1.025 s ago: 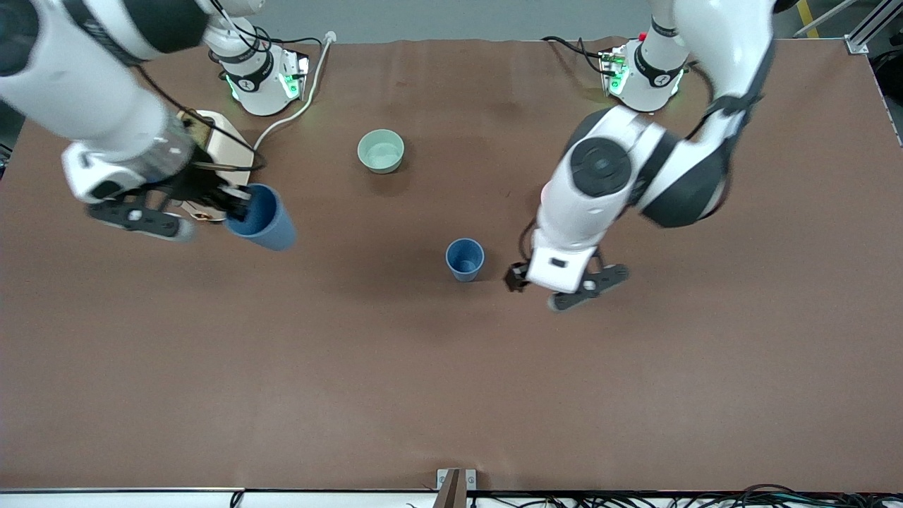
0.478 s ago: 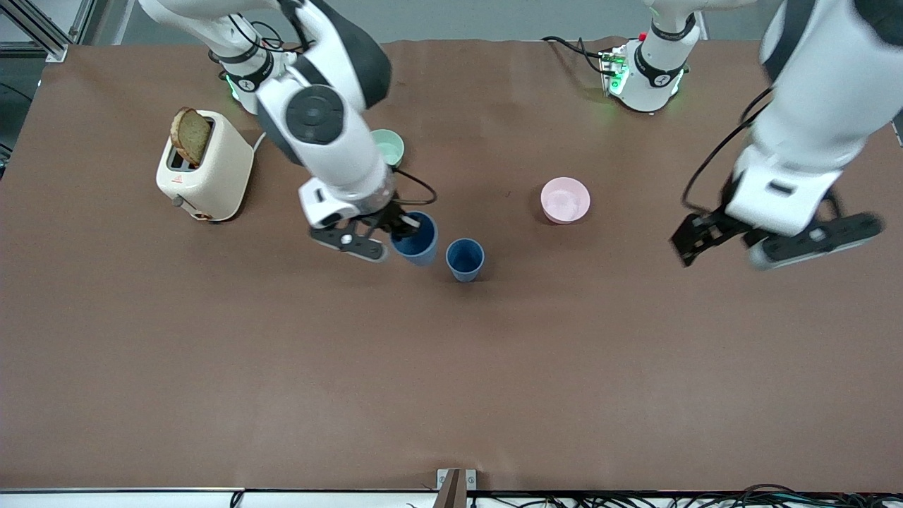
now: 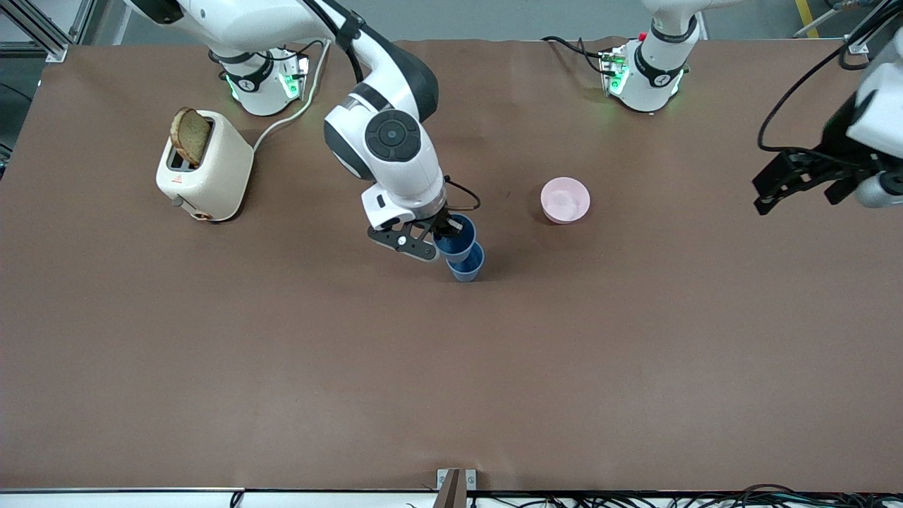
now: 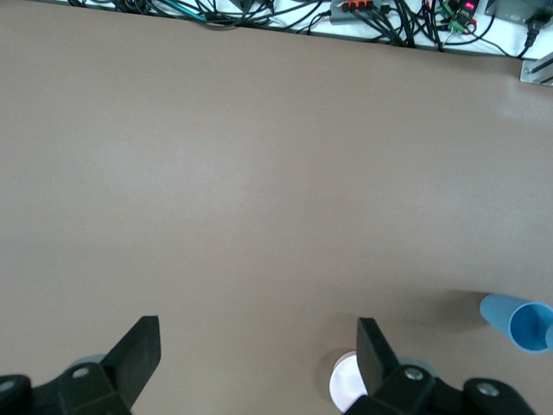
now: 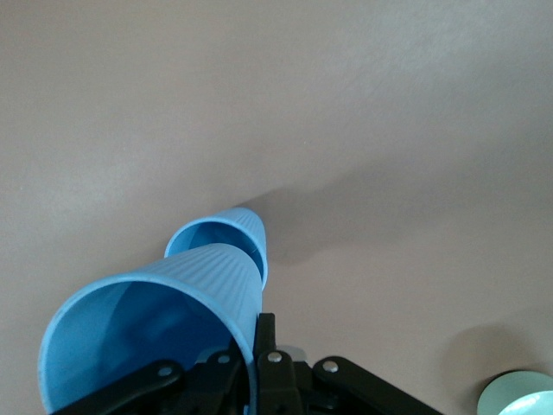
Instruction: Stack blue cups with both arms
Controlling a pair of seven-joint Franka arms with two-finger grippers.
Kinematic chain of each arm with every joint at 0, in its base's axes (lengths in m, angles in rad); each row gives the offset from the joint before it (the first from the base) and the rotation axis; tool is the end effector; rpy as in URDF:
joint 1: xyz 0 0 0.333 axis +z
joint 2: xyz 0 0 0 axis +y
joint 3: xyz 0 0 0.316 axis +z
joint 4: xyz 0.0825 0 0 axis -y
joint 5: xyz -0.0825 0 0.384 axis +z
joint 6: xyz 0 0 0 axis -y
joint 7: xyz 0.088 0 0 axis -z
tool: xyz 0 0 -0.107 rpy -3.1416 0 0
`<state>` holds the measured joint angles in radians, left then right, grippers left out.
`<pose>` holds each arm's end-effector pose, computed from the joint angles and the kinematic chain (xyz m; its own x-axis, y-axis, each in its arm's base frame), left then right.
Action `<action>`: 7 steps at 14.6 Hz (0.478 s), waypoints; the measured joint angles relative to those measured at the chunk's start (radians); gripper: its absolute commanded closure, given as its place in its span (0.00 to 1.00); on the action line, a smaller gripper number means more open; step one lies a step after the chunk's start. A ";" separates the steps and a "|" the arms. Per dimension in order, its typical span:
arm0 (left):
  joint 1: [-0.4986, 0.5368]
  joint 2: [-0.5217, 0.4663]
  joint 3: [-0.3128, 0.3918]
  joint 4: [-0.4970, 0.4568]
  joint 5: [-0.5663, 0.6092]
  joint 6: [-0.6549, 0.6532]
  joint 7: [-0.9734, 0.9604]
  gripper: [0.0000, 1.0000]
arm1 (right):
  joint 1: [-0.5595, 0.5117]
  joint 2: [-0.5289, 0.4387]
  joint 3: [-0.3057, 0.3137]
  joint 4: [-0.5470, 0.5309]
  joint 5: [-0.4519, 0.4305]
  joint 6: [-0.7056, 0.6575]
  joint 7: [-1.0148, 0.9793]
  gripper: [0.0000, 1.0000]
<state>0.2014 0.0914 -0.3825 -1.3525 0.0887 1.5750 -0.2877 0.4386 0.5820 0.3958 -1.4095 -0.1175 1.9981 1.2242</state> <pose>0.5748 -0.0828 0.6797 0.9826 0.1137 0.1468 0.1168 -0.9931 -0.0127 0.5238 0.4858 0.3872 0.9161 -0.3925 -0.0812 -0.3987 -0.9134 -0.0821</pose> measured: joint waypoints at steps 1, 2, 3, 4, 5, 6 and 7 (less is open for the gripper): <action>0.009 0.000 0.000 0.000 -0.005 -0.008 0.014 0.00 | 0.007 0.007 0.000 0.001 0.000 0.013 0.009 0.99; 0.010 0.000 -0.001 -0.001 -0.006 -0.015 0.015 0.00 | 0.013 0.015 0.000 0.001 0.000 0.028 0.015 0.99; 0.008 0.000 -0.004 -0.003 -0.006 -0.025 0.015 0.00 | 0.016 0.023 0.000 0.001 0.000 0.038 0.018 0.99; 0.005 0.000 -0.008 -0.005 -0.006 -0.036 0.015 0.00 | 0.017 0.031 0.000 0.001 0.000 0.045 0.019 0.99; 0.004 -0.001 -0.010 -0.007 -0.006 -0.048 0.016 0.00 | 0.017 0.037 0.000 0.001 0.000 0.048 0.019 0.99; 0.003 -0.001 -0.011 -0.009 -0.006 -0.055 0.020 0.00 | 0.017 0.042 0.000 0.001 0.000 0.049 0.019 0.99; 0.004 -0.002 -0.010 -0.010 -0.006 -0.058 0.038 0.00 | 0.018 0.044 0.000 0.001 -0.001 0.049 0.019 0.99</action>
<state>0.2059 0.0894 -0.3927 -1.3622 0.0828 1.5169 -0.2498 0.4561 0.6261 0.3954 -1.4085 -0.1183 2.0472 1.2432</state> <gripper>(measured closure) 0.000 0.960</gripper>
